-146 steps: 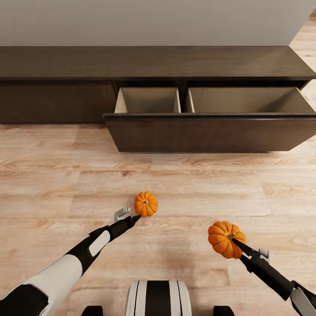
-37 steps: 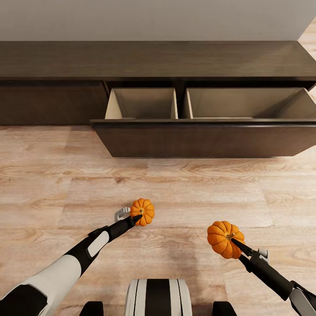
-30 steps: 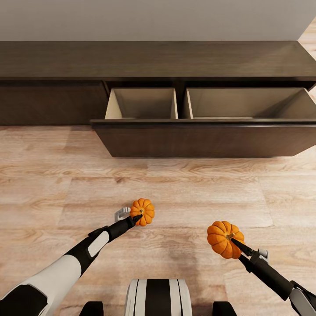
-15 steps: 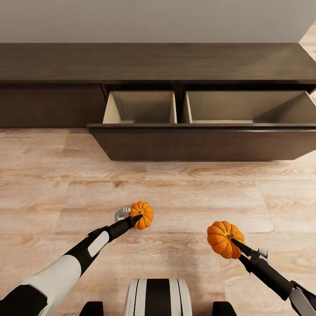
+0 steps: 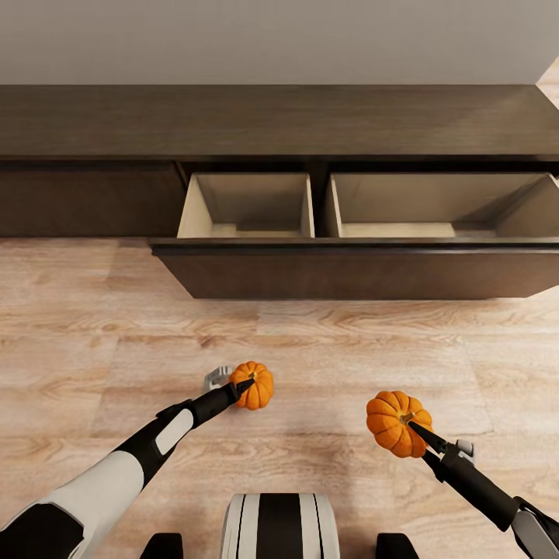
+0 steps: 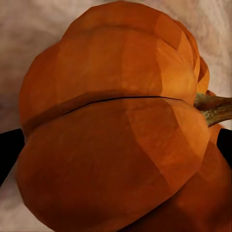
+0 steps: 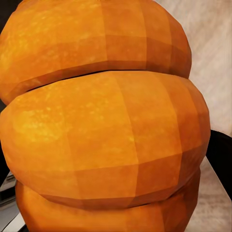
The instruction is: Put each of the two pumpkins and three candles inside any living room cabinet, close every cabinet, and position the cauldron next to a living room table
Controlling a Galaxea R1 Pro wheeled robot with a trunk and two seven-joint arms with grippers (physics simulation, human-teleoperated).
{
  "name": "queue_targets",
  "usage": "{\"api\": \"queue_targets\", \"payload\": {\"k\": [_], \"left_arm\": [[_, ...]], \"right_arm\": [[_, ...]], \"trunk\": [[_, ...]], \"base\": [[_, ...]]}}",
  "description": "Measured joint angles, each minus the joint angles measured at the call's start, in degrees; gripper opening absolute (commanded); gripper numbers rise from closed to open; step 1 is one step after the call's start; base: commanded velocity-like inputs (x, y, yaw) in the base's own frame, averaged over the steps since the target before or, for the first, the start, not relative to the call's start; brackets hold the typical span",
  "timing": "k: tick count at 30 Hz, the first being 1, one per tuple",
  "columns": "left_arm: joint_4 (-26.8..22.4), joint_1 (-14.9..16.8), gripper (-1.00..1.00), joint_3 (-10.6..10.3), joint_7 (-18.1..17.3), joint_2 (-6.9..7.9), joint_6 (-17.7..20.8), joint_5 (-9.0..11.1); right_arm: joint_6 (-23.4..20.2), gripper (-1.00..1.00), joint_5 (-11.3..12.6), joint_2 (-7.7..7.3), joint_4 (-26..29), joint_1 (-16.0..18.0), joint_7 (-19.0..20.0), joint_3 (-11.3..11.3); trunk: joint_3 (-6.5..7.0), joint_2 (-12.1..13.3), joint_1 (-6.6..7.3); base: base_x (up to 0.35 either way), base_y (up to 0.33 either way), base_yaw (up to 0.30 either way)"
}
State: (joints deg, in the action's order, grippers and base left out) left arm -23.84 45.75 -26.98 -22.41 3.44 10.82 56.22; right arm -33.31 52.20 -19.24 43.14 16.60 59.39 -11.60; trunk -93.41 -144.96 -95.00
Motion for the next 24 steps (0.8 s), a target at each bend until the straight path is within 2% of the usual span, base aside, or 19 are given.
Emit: {"api": "queue_targets", "payload": {"k": [24], "left_arm": [[-0.08,-0.07,-1.00,0.12,0.01,-0.03,-0.09,0.06]], "right_arm": [[0.00,-1.00,0.00,-0.09,-0.05,0.00,0.00,0.00]], "trunk": [[0.00,0.00,0.00]], "base": [[0.001,0.000,0.000]]}}
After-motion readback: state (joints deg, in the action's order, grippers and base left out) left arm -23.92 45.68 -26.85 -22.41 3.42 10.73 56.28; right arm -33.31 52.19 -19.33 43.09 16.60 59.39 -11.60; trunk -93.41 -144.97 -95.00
